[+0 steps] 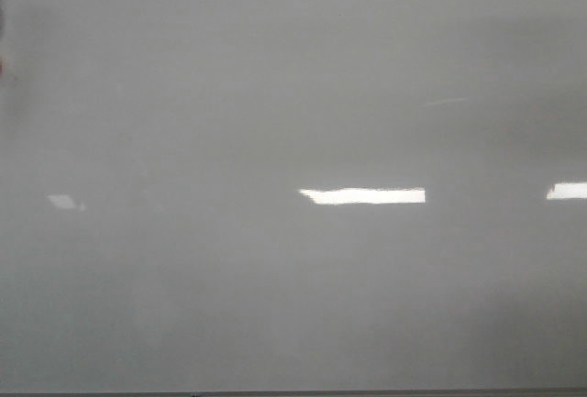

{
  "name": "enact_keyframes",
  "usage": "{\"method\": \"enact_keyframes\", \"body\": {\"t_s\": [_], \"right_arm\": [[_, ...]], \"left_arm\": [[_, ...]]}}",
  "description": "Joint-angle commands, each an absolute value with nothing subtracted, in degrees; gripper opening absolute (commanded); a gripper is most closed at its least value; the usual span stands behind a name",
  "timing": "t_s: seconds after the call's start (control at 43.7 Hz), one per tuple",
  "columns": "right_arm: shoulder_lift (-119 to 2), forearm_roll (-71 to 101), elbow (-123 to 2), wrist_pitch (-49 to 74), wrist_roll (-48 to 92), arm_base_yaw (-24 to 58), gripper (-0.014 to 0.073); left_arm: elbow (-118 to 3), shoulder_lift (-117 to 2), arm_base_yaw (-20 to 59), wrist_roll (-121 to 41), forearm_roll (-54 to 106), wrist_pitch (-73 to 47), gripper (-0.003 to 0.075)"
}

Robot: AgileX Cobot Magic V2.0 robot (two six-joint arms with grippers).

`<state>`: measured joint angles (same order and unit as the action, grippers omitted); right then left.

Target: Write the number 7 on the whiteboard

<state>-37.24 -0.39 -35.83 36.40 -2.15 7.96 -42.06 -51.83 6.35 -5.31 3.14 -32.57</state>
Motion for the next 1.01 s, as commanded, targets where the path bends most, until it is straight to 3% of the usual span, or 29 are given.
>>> {"method": "enact_keyframes", "body": {"t_s": [0.0,0.527,0.985], "right_arm": [[-37.56,-1.39,-37.98,32.64,-1.53,8.02,0.0541],[-37.56,-1.39,-37.98,33.04,-1.53,8.02,0.0541],[-37.56,-1.39,-37.98,33.04,-1.53,8.02,0.0541]], "left_arm": [[-45.46,-55.18,7.86,-5.95,1.25,-28.53,0.0494],[-52.80,-73.05,5.75,-1.26,0.00,-25.05,0.0494],[-53.14,-79.26,5.75,-1.26,-2.13,-16.61,0.0492]]}}
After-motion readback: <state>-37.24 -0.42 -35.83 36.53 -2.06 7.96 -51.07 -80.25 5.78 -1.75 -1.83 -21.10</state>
